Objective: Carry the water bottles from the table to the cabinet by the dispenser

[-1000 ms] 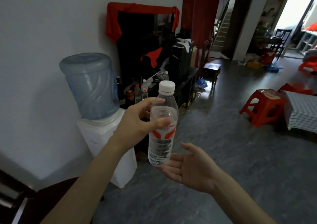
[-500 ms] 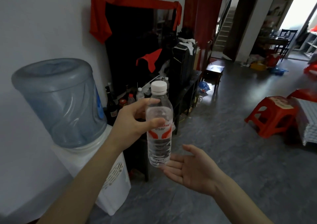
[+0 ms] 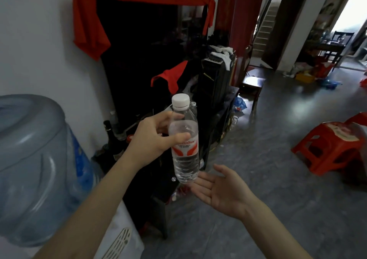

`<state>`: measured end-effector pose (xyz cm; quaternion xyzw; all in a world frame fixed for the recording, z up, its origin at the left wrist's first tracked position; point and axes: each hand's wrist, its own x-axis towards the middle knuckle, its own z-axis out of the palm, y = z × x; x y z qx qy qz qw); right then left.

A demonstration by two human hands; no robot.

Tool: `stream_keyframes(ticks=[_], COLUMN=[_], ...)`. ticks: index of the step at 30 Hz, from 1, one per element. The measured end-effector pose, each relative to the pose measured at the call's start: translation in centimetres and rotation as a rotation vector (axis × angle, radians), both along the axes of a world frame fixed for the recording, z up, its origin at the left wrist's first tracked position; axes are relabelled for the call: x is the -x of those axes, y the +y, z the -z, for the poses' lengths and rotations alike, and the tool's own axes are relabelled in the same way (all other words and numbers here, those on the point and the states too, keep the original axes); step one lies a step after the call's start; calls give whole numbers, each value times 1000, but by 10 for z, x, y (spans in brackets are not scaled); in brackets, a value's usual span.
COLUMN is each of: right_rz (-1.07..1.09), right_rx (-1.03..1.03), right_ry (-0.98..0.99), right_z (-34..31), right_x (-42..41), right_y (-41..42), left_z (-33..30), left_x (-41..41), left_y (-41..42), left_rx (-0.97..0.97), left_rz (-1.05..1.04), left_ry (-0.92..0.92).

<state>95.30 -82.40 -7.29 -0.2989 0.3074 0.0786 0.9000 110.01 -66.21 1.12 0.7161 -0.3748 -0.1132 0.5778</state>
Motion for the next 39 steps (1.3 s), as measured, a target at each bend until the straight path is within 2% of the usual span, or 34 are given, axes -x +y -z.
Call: stream_keyframes(ticks=[9,17,22,29,34,39], right_rz=[-53,-304,-510,-743,-780,-763], right_rx=[-64,-63,-70,-14,34,73], right_ry=[20,67,150,230,283,384], right_z=[16,26,57,90,113,148], right_x=[-99,-207,-265,-323,-349,-366], right_y=[-123,-194,-169,-81,-25,1], left_z=[15,16,35,68,115,169], left_x=[-88,-136,-144,-141,-141,-153], left_y=[-102,-130,-96,-19,19,35], left_rx=[-49,-114,-213,-272,-176,-149], left_rz=[-67,-307,-510,-761,-895,-912], left_ry=[17,50,100,151,239,338])
